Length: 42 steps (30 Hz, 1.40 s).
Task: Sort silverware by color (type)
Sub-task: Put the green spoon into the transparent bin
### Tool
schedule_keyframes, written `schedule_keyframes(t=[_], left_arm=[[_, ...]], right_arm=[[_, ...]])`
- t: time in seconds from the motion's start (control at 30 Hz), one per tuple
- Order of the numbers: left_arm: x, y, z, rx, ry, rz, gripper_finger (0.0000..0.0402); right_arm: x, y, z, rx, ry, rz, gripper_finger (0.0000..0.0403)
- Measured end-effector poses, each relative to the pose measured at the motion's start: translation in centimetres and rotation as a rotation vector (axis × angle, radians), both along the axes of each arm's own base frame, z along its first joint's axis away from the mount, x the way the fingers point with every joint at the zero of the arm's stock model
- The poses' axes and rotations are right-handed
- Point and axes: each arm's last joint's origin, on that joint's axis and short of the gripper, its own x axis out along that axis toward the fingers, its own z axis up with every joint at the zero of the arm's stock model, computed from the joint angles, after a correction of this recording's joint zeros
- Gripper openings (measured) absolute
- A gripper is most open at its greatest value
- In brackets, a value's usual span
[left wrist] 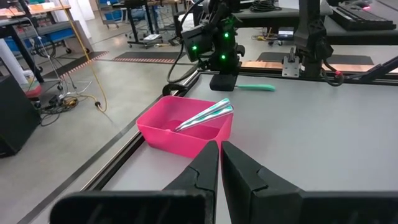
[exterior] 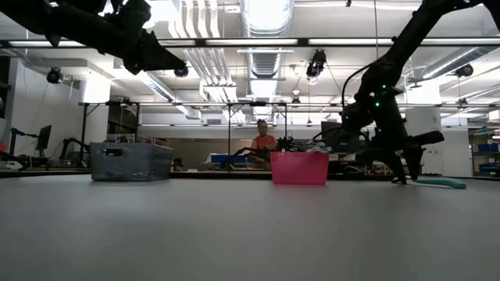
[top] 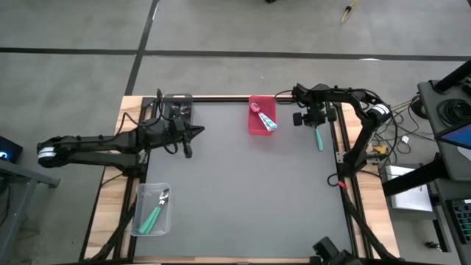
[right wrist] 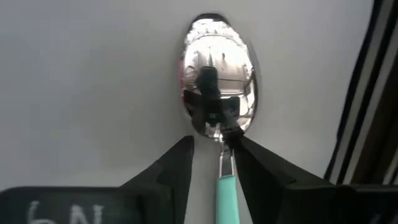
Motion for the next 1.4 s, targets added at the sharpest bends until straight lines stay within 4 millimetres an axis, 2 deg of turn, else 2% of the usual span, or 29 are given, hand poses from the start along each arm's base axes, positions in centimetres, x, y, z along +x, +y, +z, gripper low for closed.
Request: schedule_keyframes(t=[0.27,0.47,0.6,0.73,0.93,1.07,1.23,1.4], left_arm=[[0.0,0.0,0.0,0.0,-0.001,0.0,0.0001],[0.0,0.0,0.0,0.0,-0.002,0.0,0.0001],[0.0,0.0,0.0,-0.024,-0.015,0.005,0.0001],[0.0,0.0,0.1,-0.037,-0.025,0.008,0.0001],[0.1,0.0,0.6,-0.035,-0.081,0.008,0.0001],[0.1,0.0,0.8,-0.057,-0.112,0.012,0.0001],[0.1,0.0,0.9,-0.071,-0.127,0.014,0.0001],[0.1,0.0,0.9,-0.091,-0.137,0.016,0.0001]], right_arm=[[0.2,-0.3,0.1,-0.012,-0.03,0.0,0.0021],[0.1,-0.1,1.1,-0.038,-0.051,0.014,0.0016],[-0.3,0.6,3.8,-0.135,-0.057,0.026,0.0015],[-0.3,1.7,6.9,-0.246,-0.136,0.06,0.001],[0.7,4.0,12.5,-0.525,-0.366,0.186,0.0008],[1.3,6.0,15.3,-0.642,-0.503,0.328,0.0008],[2.9,8.2,17.3,-0.709,-0.74,0.598,0.0008],[5.2,9.8,17.4,-0.719,-1.019,0.871,0.0008]])
